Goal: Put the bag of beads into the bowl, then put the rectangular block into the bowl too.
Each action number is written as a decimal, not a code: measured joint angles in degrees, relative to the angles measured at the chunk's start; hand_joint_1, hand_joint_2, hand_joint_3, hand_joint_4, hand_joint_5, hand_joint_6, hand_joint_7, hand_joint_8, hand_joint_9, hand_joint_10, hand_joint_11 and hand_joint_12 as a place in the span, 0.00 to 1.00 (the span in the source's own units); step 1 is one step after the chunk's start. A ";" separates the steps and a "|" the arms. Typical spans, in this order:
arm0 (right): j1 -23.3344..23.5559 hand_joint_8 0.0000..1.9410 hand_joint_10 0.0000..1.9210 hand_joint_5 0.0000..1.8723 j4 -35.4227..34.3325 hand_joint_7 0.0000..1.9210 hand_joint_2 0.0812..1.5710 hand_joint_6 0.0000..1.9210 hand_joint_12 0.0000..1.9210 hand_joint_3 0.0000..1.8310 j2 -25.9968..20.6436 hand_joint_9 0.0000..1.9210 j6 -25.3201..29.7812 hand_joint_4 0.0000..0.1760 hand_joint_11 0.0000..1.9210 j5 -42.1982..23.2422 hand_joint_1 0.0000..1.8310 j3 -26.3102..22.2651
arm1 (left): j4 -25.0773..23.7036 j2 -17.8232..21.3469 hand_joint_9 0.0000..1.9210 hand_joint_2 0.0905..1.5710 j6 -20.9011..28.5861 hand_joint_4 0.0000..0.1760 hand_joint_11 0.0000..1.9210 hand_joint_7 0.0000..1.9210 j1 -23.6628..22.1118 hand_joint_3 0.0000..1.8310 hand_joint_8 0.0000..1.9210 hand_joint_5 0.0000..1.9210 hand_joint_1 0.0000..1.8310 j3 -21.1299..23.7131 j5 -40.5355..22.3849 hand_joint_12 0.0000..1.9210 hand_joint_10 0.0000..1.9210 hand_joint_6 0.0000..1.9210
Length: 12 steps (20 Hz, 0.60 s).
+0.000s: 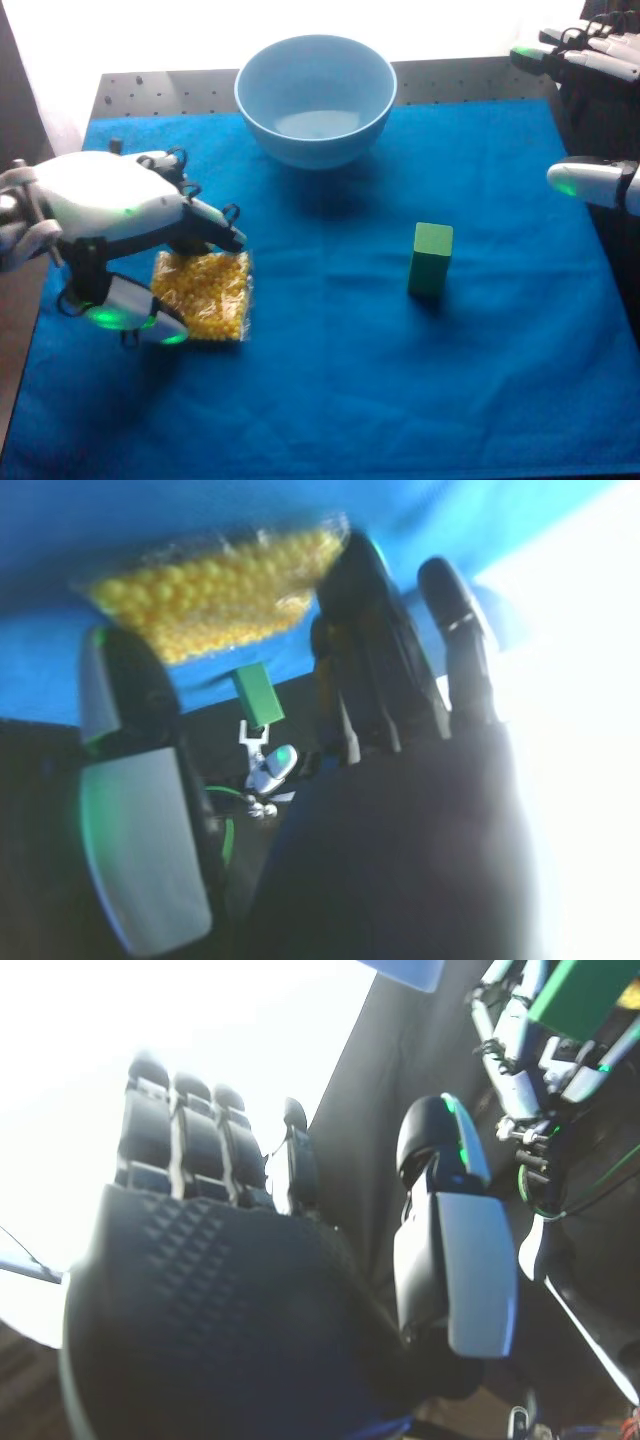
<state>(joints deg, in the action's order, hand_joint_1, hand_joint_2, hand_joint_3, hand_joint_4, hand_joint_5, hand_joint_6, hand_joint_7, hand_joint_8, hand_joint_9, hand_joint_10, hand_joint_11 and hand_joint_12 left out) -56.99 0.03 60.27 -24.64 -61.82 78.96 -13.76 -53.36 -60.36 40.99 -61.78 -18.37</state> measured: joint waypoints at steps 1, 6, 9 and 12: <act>0.00 0.00 0.00 0.08 -0.02 0.03 0.76 0.00 0.02 0.00 0.00 0.02 0.00 0.93 0.01 -0.07 0.26 0.00 | 1.92 -0.04 0.43 0.60 -2.21 0.15 0.02 0.43 0.00 0.00 0.01 0.31 0.54 0.46 0.22 0.56 0.03 0.00; 0.00 0.00 0.00 0.08 -0.20 0.04 0.76 0.00 0.03 0.00 0.00 0.03 -0.02 0.86 0.02 -0.04 0.25 -0.13 | 8.04 -0.11 0.38 0.64 -6.14 0.00 0.06 0.51 0.33 0.00 0.03 0.41 0.57 0.42 0.33 0.64 0.34 0.01; -0.09 0.00 0.00 0.08 -0.24 0.04 0.78 0.00 0.03 0.01 0.00 0.02 0.00 0.88 0.01 -0.02 0.27 -0.13 | 11.41 -0.11 0.38 0.69 -6.08 0.00 0.26 0.43 0.92 0.00 0.80 0.51 0.65 0.37 -0.63 0.96 0.90 0.48; -0.46 0.00 0.00 0.08 -0.46 0.04 0.79 0.00 0.04 0.00 0.00 0.03 0.00 0.86 0.01 -0.26 0.28 -0.17 | 13.70 1.18 0.53 0.69 -5.20 0.00 0.56 0.45 1.86 0.00 0.73 0.55 0.68 1.11 -2.58 0.86 0.78 0.37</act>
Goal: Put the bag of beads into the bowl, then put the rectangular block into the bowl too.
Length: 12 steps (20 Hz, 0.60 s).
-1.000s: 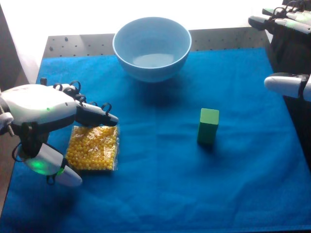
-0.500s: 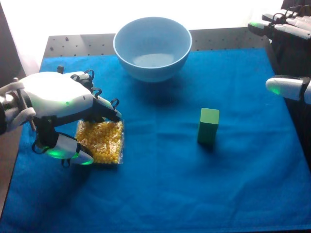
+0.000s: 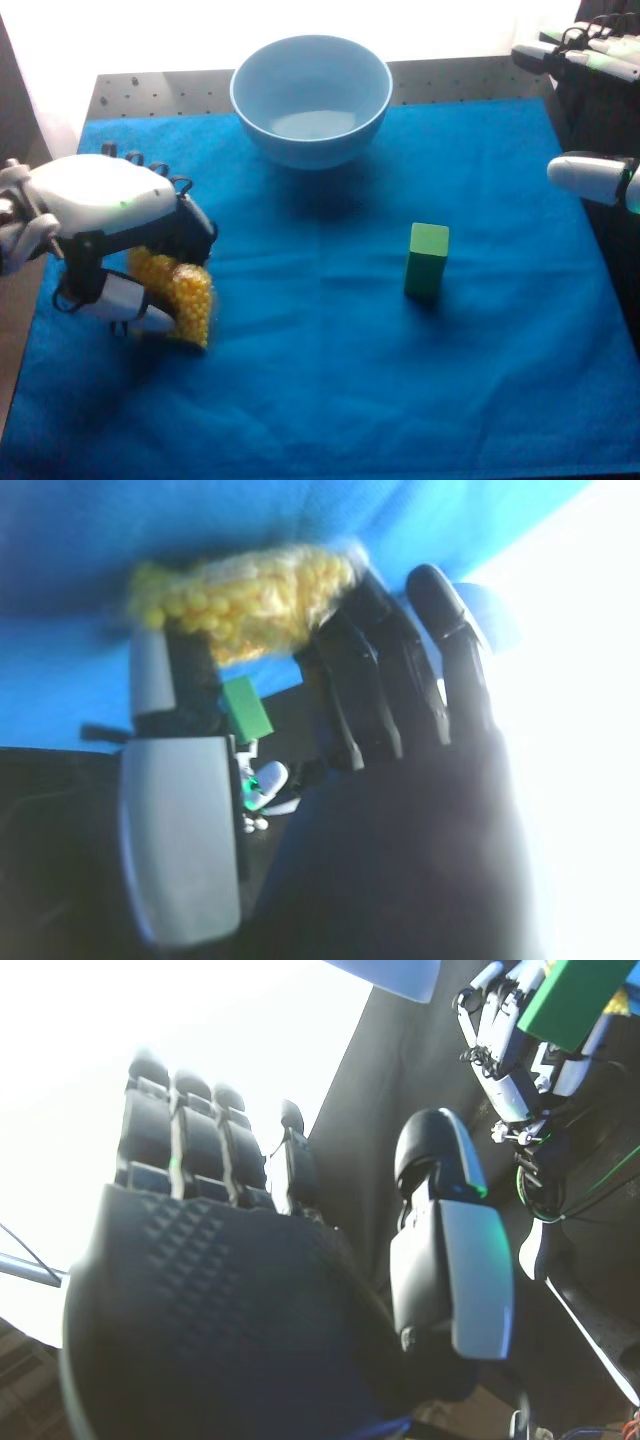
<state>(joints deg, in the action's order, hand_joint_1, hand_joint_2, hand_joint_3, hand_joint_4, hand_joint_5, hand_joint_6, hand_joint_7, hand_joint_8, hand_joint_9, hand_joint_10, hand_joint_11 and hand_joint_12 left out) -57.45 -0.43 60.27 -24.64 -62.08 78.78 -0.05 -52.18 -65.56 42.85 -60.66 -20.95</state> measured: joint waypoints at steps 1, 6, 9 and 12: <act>0.00 0.00 0.00 0.08 0.04 0.04 0.79 0.00 0.04 0.00 0.02 0.03 0.00 0.85 0.02 0.13 0.27 -0.02 | -0.31 1.09 0.54 0.69 0.52 0.00 0.55 0.47 0.00 0.00 0.70 0.56 0.69 0.55 -0.98 0.82 0.70 0.33; -0.07 0.00 0.00 0.09 0.02 0.04 0.78 0.00 0.05 0.00 0.11 0.03 0.02 0.85 0.01 0.24 0.28 -0.02 | -2.95 5.31 0.46 0.67 1.66 0.00 0.39 0.51 -7.19 0.00 0.63 0.62 0.70 1.49 -8.15 0.80 0.61 0.21; -0.48 0.00 0.00 0.09 0.07 0.04 0.79 0.00 0.11 0.00 0.24 0.04 0.02 0.81 0.00 0.07 0.27 0.20 | -6.25 3.89 0.59 0.63 1.92 0.00 0.47 0.61 -15.89 0.00 0.46 0.67 0.71 -0.81 -9.14 0.75 0.47 0.13; -0.48 0.00 0.00 0.09 0.09 0.04 0.79 0.00 0.10 0.00 0.79 0.03 0.02 0.80 0.00 0.26 0.29 0.92 | -3.80 -1.03 0.58 0.62 1.77 0.00 0.38 0.66 -21.94 0.00 0.28 0.62 0.75 -6.54 -9.99 0.63 0.45 0.28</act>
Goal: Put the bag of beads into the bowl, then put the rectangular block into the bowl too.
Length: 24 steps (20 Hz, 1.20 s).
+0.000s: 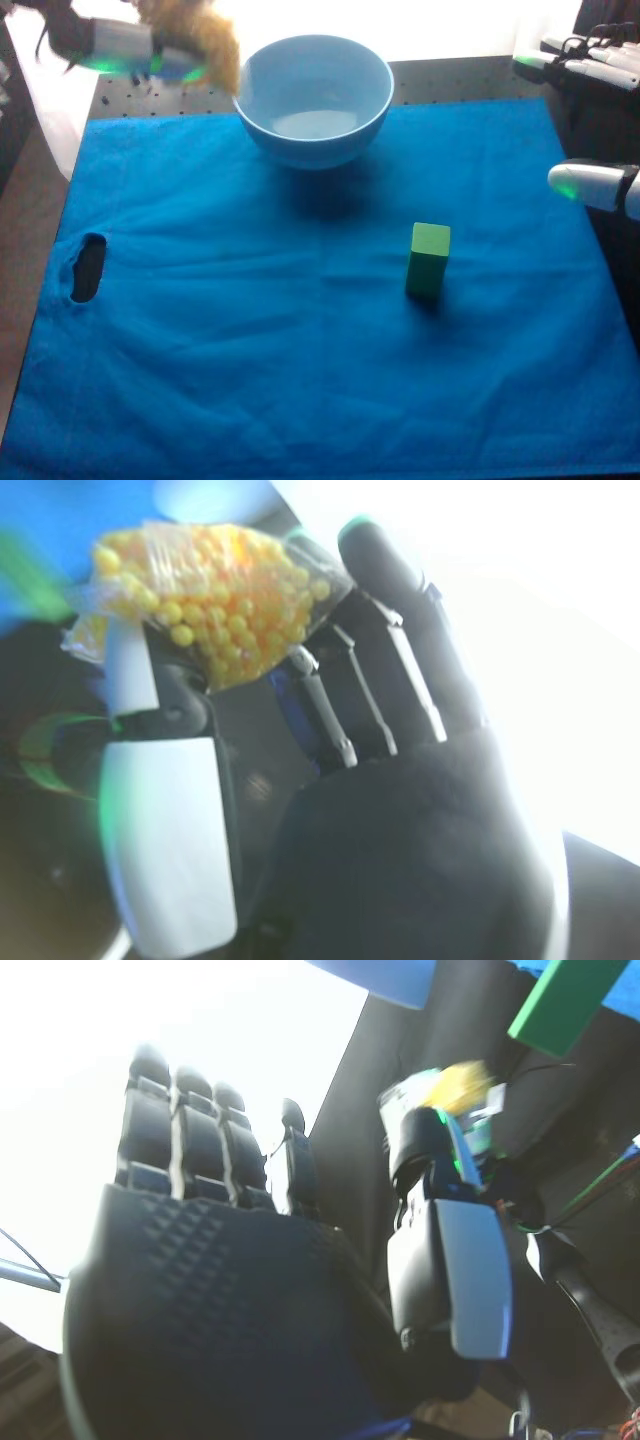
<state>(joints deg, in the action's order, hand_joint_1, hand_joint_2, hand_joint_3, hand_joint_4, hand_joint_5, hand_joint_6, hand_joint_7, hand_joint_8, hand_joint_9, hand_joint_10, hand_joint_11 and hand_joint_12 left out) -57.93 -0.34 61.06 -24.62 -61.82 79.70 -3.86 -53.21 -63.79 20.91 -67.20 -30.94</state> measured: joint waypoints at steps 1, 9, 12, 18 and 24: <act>0.02 0.00 0.00 0.09 0.09 0.04 0.79 0.00 0.10 0.00 0.17 0.03 0.00 0.82 0.00 -0.07 0.27 0.26 | 2.01 -1.51 0.58 0.63 -0.94 0.00 0.41 0.67 -0.59 0.00 0.22 0.57 0.76 -1.57 0.24 0.57 0.46 0.39; 1.38 0.00 0.00 0.09 0.76 0.05 0.76 0.00 0.05 0.00 2.32 0.03 -0.02 0.71 0.00 0.13 0.26 2.73 | 10.08 -17.03 0.53 0.67 -2.91 0.00 0.43 0.53 -3.43 0.00 0.47 0.53 0.76 -17.00 5.49 0.65 0.56 0.43; 2.40 0.00 0.00 0.09 2.38 0.05 0.75 0.00 0.10 0.00 3.85 0.05 -0.02 0.74 0.01 -0.50 0.23 4.02 | 11.15 -20.98 0.49 0.67 -2.89 0.00 0.35 0.54 -2.82 0.00 0.54 0.55 0.68 -20.26 6.71 0.73 0.43 0.38; 2.82 0.00 0.00 0.08 3.17 0.04 0.77 0.00 0.02 0.00 4.28 0.03 -0.02 0.65 0.00 -0.33 0.30 4.39 | 13.94 -23.71 0.29 0.56 -2.89 0.25 0.13 0.30 -0.28 0.00 0.02 0.26 0.48 -24.46 11.47 0.54 0.14 0.00; 3.63 0.00 0.00 0.05 4.35 0.01 0.73 0.00 0.00 0.00 4.31 0.00 0.00 0.87 0.00 -0.26 0.33 4.37 | 12.55 -21.64 0.29 0.56 -2.40 0.53 0.10 0.26 -0.26 0.00 0.00 0.22 0.48 -21.24 11.28 0.45 0.01 0.00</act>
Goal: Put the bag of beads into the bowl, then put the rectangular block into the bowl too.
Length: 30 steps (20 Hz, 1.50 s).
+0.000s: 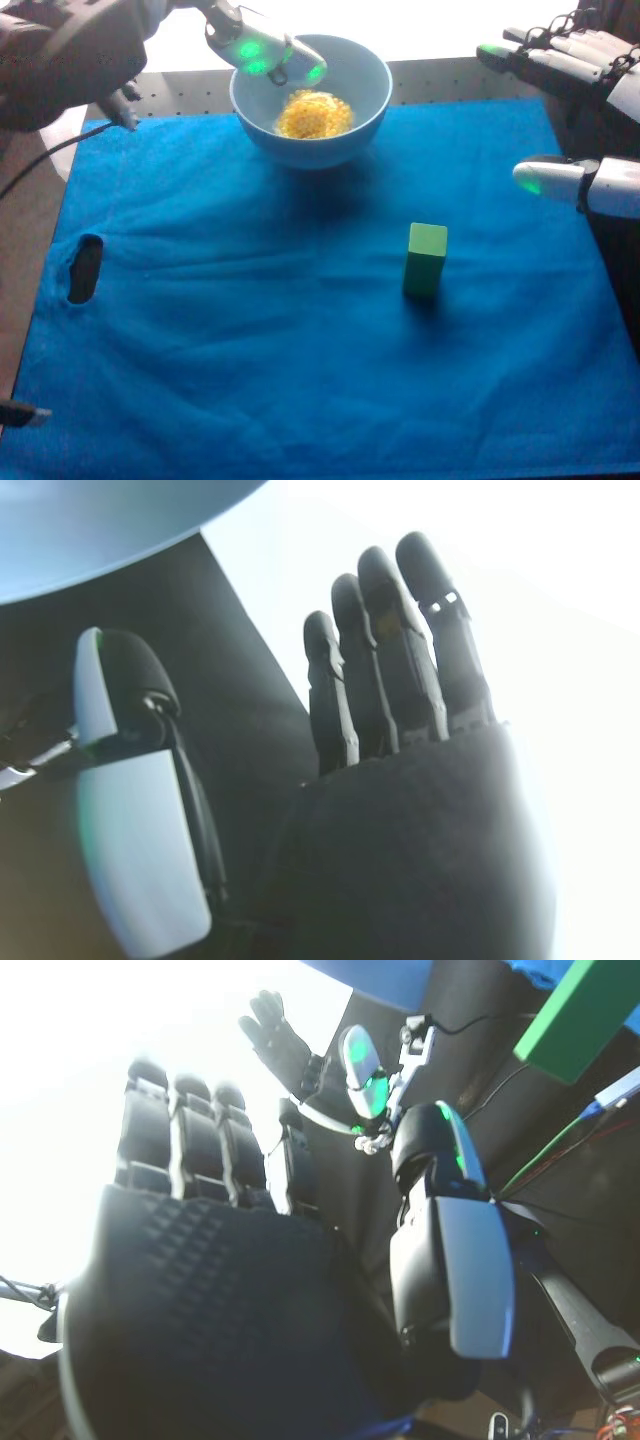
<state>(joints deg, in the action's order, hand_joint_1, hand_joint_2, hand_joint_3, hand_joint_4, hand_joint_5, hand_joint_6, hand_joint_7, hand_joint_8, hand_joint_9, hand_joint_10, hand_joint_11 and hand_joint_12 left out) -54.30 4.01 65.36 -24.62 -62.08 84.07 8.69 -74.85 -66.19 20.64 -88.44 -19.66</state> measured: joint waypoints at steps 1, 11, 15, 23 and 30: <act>0.26 0.00 0.00 0.05 0.81 0.01 0.73 0.00 0.00 0.00 -0.02 0.00 -0.02 0.88 0.00 0.22 0.34 -0.22 | -1.46 2.29 0.29 0.57 0.00 0.59 0.10 0.25 0.00 0.00 0.00 0.21 0.48 2.27 -0.33 0.45 0.01 0.00; 1.55 0.00 0.00 0.04 7.61 0.02 0.65 0.00 0.00 0.00 -3.19 0.01 0.04 0.90 0.00 -1.64 0.37 -7.76 | -9.49 28.92 0.17 0.57 7.61 0.96 0.00 0.15 16.24 0.00 0.00 0.10 0.44 27.19 -12.92 0.43 0.00 0.00; 1.55 0.00 0.01 0.07 8.63 0.05 0.62 0.00 0.05 0.00 -2.56 0.07 0.00 0.43 0.10 -1.99 0.31 -8.74 | -1.42 32.59 0.14 0.59 7.91 0.67 0.00 0.13 29.53 0.00 0.00 0.09 0.47 33.77 -26.16 0.37 0.00 0.00; 1.55 0.01 0.01 0.11 3.34 0.09 0.58 0.01 0.04 0.00 2.80 0.08 -0.04 0.69 0.10 -0.85 0.33 -6.60 | 4.31 32.96 0.09 0.61 7.89 0.46 0.00 0.10 36.54 0.00 0.00 0.07 0.50 36.98 -35.43 0.30 0.00 0.00; 1.62 0.00 0.00 0.22 1.18 0.21 0.64 0.00 0.38 0.00 5.03 0.22 -0.09 0.63 0.11 -1.09 0.36 -5.27 | 4.48 32.92 0.11 0.60 7.89 0.55 0.00 0.13 36.61 0.00 0.00 0.08 0.46 36.98 -35.60 0.33 0.00 0.00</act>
<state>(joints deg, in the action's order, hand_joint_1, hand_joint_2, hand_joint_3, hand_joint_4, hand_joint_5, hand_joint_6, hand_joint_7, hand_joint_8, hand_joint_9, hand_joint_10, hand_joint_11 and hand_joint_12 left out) -52.69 5.19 70.39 -24.71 -63.18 78.81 13.17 -41.93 -58.30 57.25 -51.46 -55.27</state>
